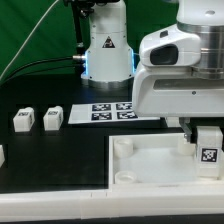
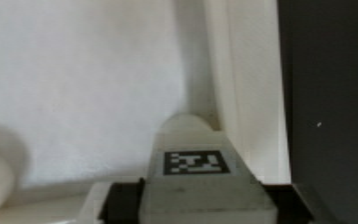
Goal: Assemble one leg
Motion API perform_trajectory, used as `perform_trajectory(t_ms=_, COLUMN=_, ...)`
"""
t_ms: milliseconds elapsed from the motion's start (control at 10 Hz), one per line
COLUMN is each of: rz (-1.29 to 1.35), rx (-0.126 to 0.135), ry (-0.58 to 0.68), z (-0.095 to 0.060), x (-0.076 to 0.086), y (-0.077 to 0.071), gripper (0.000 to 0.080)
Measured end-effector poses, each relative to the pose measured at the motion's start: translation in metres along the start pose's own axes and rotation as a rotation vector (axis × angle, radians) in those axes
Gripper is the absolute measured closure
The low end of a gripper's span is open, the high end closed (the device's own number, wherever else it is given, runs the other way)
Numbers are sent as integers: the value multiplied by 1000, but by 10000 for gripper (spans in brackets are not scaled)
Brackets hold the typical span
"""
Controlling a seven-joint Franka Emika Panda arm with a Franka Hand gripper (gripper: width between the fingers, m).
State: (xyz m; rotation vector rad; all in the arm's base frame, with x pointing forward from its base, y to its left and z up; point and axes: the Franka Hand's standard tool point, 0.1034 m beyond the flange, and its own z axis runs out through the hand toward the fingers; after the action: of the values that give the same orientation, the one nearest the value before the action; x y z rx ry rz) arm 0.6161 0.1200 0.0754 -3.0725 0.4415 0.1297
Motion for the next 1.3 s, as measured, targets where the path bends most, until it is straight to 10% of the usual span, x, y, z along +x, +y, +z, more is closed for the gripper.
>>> perform_trajectory(t_ms=1000, rz=937, rx=50, ry=-31, z=0, x=0, y=-8, gripper=506)
perform_trajectory(t_ms=1300, rz=931, rx=50, ry=-31, z=0, x=0, y=-8, gripper=288)
